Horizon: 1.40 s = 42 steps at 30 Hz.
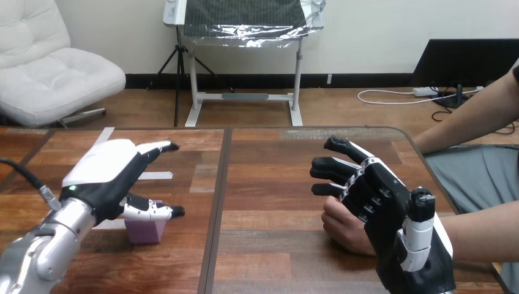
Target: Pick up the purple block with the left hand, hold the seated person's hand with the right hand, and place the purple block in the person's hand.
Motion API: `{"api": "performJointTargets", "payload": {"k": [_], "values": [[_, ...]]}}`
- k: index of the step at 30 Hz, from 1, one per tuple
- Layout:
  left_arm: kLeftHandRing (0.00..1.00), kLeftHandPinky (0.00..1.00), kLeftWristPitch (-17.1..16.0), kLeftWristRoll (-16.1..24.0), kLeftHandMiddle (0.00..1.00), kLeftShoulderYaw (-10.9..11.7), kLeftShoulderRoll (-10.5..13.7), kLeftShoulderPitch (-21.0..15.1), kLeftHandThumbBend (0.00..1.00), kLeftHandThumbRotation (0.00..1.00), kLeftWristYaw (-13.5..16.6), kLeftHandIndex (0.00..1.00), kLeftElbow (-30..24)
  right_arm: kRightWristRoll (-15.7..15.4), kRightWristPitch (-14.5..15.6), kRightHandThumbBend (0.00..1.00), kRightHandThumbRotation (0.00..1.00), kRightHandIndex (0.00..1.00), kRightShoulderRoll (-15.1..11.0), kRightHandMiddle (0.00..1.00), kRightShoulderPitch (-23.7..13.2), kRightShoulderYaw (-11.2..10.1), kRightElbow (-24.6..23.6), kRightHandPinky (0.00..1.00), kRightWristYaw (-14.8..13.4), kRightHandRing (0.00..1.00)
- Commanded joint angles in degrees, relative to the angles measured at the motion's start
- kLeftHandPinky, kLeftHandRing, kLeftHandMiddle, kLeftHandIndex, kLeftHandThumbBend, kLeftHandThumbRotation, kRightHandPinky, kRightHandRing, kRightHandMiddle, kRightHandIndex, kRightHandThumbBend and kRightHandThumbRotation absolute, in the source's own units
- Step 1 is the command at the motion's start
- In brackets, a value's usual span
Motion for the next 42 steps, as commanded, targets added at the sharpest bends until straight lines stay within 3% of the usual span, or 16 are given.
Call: {"api": "performJointTargets", "payload": {"k": [1, 15, 28, 42], "values": [[0.87, 0.78, 0.96, 1.36, 0.89, -2.34, 2.17, -5.9, 0.86, 0.4, 1.46, 0.87, 3.16, 0.72, -0.8, 1.0, 1.0, 0.81, 0.79, 0.75, -2.85, -0.92, -0.36, 0.71, 0.22, 0.77], [0.9, 0.81, 4.5, 2.85, 0.91, -6.36, 2.61, -9.21, 0.89, 0.46, 0.94, 0.88, 8.22, 1.29, -0.59, 1.0, 1.0, 0.8, 0.88, 0.75, -2.64, -0.88, -0.71, 0.72, 0.36, 0.77], [0.91, 0.82, 4.52, 3.5, 0.92, -9.34, 2.8, -11.34, 0.89, 0.46, 2.11, 0.89, 12.85, 1.41, -0.6, 1.0, 1.0, 0.8, 0.82, 0.74, -2.29, -0.91, -1.2, 0.72, 0.33, 0.77], [0.93, 0.86, 5.95, 1.44, 0.93, -10.0, 2.35, -12.3, 0.92, 0.4, -0.63, 0.89, 14.91, 1.32, -0.58, 1.0, 1.0, 0.79, 0.76, 0.74, -2.05, -1.0, -1.59, 0.7, 0.07, 0.76]]}}
